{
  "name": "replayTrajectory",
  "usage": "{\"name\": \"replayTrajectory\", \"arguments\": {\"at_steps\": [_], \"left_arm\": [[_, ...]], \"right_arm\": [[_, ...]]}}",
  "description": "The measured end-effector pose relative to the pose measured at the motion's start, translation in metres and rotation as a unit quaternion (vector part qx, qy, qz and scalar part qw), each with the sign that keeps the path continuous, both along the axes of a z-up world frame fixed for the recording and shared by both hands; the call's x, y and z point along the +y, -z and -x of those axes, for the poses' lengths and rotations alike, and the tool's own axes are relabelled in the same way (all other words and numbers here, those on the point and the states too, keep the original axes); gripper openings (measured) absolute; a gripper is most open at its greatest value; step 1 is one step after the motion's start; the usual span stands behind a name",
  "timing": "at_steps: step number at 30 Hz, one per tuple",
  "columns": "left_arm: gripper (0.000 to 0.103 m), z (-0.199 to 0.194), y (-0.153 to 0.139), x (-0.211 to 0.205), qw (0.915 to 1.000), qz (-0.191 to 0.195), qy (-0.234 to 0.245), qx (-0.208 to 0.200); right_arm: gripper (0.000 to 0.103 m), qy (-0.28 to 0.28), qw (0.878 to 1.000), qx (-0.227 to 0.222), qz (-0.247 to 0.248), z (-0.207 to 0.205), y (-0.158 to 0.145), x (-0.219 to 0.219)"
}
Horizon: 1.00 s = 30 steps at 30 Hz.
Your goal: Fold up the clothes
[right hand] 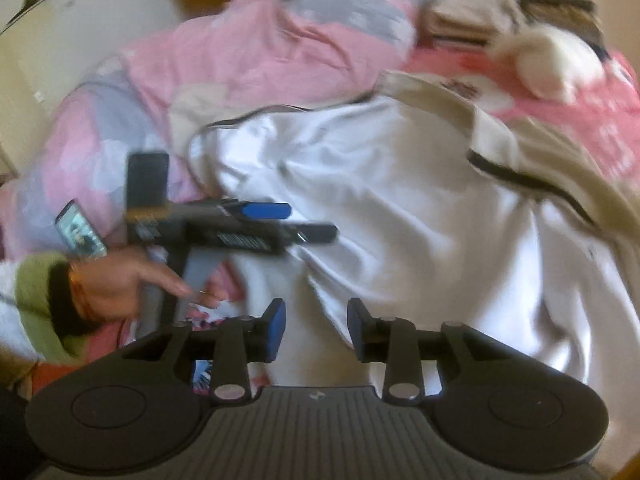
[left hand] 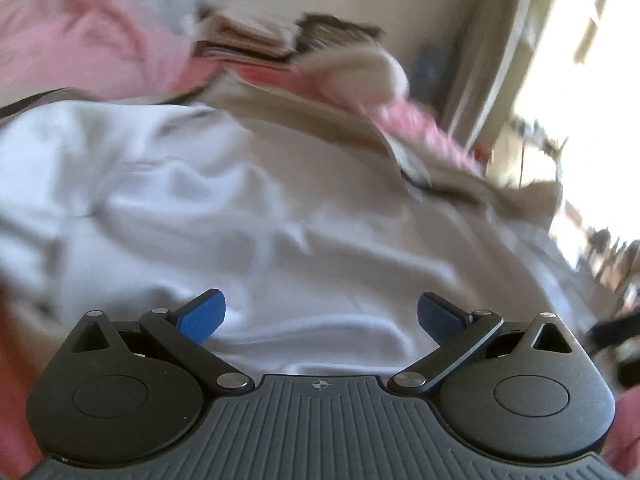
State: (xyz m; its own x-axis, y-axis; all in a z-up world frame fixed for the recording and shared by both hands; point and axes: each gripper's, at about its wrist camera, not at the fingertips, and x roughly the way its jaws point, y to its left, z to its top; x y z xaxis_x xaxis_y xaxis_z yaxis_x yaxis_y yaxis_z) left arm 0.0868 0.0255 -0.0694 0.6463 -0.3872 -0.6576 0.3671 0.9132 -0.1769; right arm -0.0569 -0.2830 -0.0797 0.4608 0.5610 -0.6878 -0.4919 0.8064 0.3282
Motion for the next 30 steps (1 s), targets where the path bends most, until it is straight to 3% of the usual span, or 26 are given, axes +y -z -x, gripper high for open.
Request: {"name": "replayTrajectory", "arguments": {"at_steps": [5,8,10,11,13,18,24,26,28,29,30], "left_arm": [[0.103,0.02,-0.046,0.066,0.9983,0.018,-0.051,0.024],[0.103,0.033,-0.074,0.106,0.9955,0.028,-0.081,0.038],[0.103,0.05,-0.067,0.108,0.9934,-0.006,-0.11,0.033],[0.103,0.058,-0.063,0.108,0.9915,-0.024,-0.124,0.029],[0.103,0.073,-0.047,0.106,0.9883,-0.023,-0.149,0.022],[0.103,0.084,-0.012,0.109,0.9711,0.069,-0.225,0.04],[0.103,0.067,0.005,0.099,0.9702,0.059,-0.232,0.039],[0.103,0.067,0.008,0.097,0.9717,0.057,-0.225,0.044],[0.102,0.066,0.011,0.093,0.9745,0.054,-0.213,0.047],[0.102,0.065,0.011,0.094,0.9766,0.069,-0.197,0.053],[0.102,0.064,0.012,0.096,0.9773,0.094,-0.18,0.059]], "right_arm": [[0.036,-0.114,0.993,-0.018,-0.001,-0.002,-0.016,0.048],[0.039,-0.216,0.976,0.014,-0.011,-0.004,-0.015,0.084],[0.041,-0.259,0.966,0.024,0.006,-0.006,-0.006,0.108],[0.041,-0.26,0.965,0.02,0.027,-0.008,0.001,0.117],[0.041,-0.246,0.965,0.002,0.085,-0.014,0.019,0.136],[0.04,-0.254,0.95,-0.073,0.167,-0.007,0.048,0.163],[0.038,-0.248,0.927,-0.135,0.246,-0.003,0.082,0.175],[0.03,-0.243,0.925,-0.129,0.262,-0.008,0.093,0.177],[0.012,-0.228,0.933,-0.116,0.252,-0.014,0.092,0.174],[0.005,-0.218,0.937,-0.11,0.249,-0.017,0.09,0.172],[0.004,-0.209,0.941,-0.106,0.244,-0.02,0.086,0.169]]}}
